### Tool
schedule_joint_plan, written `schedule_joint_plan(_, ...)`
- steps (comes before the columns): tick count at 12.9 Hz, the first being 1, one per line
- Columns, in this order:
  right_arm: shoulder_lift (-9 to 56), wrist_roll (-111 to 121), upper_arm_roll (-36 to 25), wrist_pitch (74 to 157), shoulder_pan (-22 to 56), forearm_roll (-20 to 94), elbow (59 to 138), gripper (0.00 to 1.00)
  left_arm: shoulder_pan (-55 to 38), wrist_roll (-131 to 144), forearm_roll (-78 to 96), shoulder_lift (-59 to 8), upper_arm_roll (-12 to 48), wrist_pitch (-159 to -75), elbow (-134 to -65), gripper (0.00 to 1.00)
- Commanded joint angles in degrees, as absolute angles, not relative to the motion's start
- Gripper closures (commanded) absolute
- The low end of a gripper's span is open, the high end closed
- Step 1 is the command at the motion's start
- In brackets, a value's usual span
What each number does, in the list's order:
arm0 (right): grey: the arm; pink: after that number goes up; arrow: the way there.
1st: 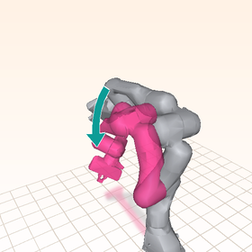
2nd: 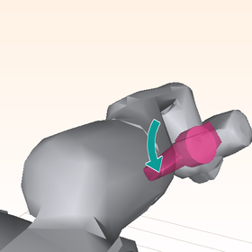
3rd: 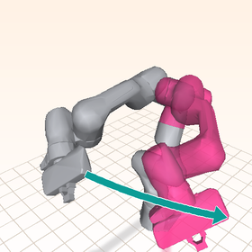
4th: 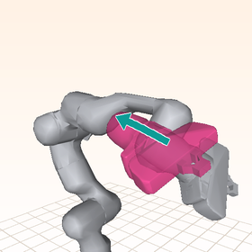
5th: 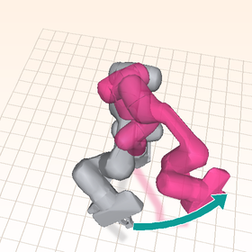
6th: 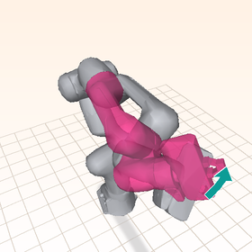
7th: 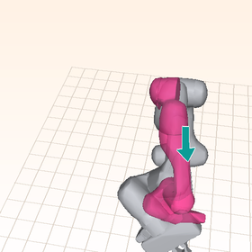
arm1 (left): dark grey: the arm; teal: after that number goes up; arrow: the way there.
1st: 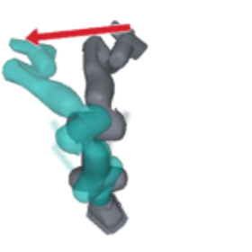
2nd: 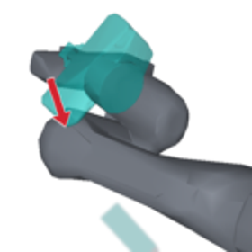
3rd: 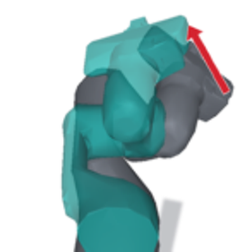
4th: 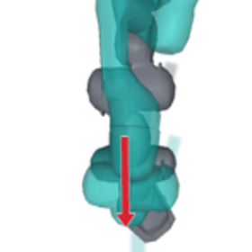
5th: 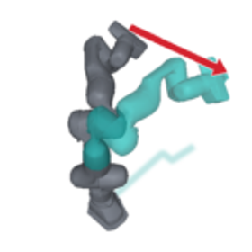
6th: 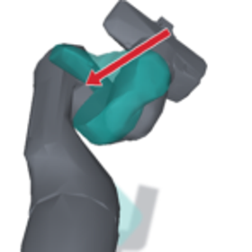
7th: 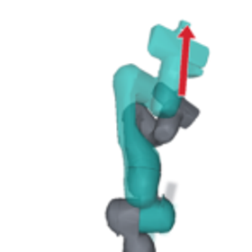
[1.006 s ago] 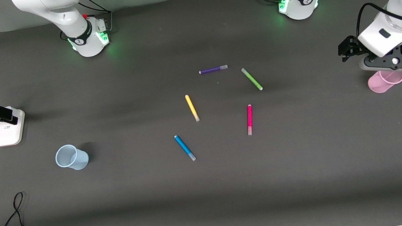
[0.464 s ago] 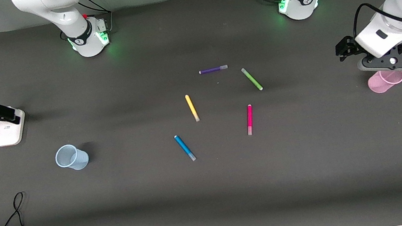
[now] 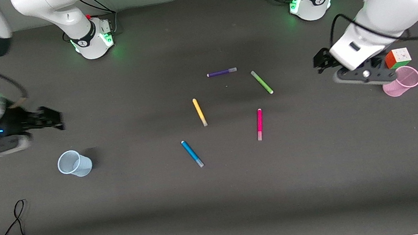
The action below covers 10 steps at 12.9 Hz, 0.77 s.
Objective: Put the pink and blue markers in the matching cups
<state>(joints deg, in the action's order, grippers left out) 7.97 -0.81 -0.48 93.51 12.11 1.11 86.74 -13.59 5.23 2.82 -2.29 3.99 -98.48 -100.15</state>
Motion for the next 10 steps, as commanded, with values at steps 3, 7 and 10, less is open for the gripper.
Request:
schedule_joint_plan(3,14.4,-1.9,-1.0,93.7,24.1,-0.3,81.3,0.00,-20.5,8.3,6.9,-9.9,3.3,-111.0,-101.2,0.01)
schedule_joint_plan(7,18.4,-7.2,-1.0,97.7,33.1,-0.2,80.8,0.00,-24.6,12.0,6.8,-19.1,3.3,-120.8,-101.7,0.01)
schedule_joint_plan(10,19.7,-7.2,-1.1,101.0,35.6,-0.1,81.3,0.00,-26.8,12.3,6.2,-24.6,3.3,-126.0,-101.6,0.01)
